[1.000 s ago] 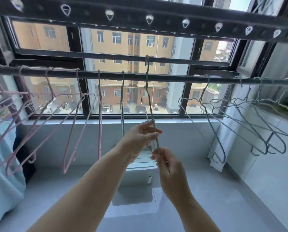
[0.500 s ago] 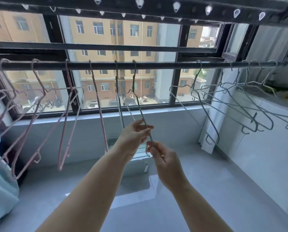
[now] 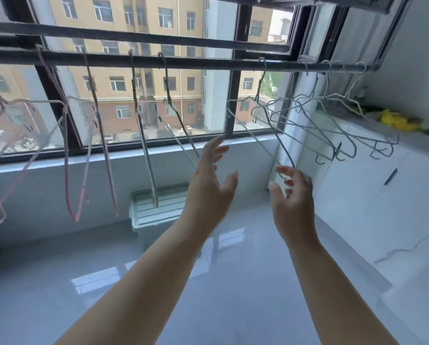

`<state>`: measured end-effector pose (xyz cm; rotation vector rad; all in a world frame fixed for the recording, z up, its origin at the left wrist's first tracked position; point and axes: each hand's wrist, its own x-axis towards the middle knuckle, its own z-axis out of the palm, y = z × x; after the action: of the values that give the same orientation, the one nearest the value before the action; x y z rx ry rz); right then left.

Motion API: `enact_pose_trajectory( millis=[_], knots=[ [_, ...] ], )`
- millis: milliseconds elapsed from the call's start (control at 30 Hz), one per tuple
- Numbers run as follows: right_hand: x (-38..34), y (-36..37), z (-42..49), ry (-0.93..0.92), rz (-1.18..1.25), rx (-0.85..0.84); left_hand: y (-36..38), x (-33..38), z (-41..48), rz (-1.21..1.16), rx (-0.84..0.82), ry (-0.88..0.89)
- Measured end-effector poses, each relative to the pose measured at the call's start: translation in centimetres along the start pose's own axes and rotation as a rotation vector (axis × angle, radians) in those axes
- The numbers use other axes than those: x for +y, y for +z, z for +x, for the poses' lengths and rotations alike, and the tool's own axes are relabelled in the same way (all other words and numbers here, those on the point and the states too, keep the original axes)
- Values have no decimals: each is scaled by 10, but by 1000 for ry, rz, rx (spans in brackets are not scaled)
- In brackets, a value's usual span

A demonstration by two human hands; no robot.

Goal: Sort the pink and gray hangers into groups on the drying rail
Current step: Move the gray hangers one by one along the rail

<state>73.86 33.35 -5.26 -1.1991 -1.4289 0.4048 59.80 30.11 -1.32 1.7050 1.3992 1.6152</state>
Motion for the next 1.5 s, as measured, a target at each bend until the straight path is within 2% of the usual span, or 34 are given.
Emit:
enact_pose_trajectory(
  millis=[67,133,267,400,500,633,833,1000,1133,1500],
  knots=[
    [15,-13,19,28,-38,48,17,3,4,7,-77,8],
    [30,-25,41,82,-80,20,38,3,10,24,-137,1],
    [61,-35,78,152,-150,-223,87,-2,31,48,-155,-115],
    [89,-32,97,180,-57,-483,131,-16,54,171,-106,-255],
    [101,-27,104,129,-6,-595,149,-27,71,268,-74,-347],
    [109,-27,112,49,131,-692,169,-35,84,180,-21,-446],
    [116,-33,117,1,283,-762,192,-30,82,-87,79,-504],
    [111,-31,113,-45,306,-686,189,-27,77,-195,134,-462],
    [98,-23,110,-97,341,-700,172,-24,74,-304,185,-446],
    [56,19,85,-136,432,-862,103,-23,52,-347,338,-419]
  ],
)
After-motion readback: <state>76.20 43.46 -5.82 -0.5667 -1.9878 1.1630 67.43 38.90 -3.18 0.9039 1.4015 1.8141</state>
